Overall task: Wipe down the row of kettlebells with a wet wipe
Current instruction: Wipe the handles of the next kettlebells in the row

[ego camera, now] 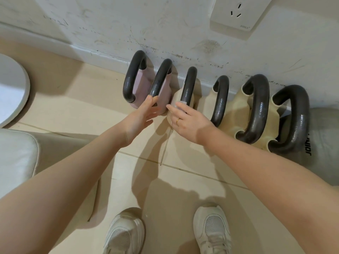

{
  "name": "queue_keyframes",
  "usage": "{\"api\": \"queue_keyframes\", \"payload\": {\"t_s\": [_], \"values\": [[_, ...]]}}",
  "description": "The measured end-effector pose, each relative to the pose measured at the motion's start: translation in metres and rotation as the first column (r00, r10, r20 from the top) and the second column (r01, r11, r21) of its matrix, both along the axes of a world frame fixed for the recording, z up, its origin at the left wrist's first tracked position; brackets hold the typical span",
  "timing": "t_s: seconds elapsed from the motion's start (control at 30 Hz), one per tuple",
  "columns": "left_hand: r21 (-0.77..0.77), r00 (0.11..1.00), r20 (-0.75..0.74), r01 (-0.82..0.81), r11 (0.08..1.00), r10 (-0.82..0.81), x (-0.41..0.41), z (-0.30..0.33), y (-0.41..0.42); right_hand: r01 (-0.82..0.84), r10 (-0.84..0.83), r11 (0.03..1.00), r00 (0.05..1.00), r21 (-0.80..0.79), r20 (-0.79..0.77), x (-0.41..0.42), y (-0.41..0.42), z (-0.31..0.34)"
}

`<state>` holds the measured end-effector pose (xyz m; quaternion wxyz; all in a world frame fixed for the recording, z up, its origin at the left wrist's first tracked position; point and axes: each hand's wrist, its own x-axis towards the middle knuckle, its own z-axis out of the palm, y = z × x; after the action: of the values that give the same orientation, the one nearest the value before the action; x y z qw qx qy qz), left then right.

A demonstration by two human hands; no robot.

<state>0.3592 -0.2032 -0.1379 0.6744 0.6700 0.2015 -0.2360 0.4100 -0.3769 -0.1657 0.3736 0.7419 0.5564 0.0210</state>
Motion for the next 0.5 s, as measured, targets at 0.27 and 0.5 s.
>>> {"api": "queue_keyframes", "payload": {"t_s": [0.27,0.5], "values": [[0.202,0.981,0.096,0.149,0.968,-0.171,0.005,0.026,-0.009,0.108,0.06,0.926,0.905,0.362,-0.421,-0.02,0.0,-0.011],[0.234,0.952,0.095,0.262,0.936,-0.29,0.015,0.027,-0.018,0.977,0.104,-0.115,0.193,0.181,-0.976,-0.032,-0.021,0.029]]}}
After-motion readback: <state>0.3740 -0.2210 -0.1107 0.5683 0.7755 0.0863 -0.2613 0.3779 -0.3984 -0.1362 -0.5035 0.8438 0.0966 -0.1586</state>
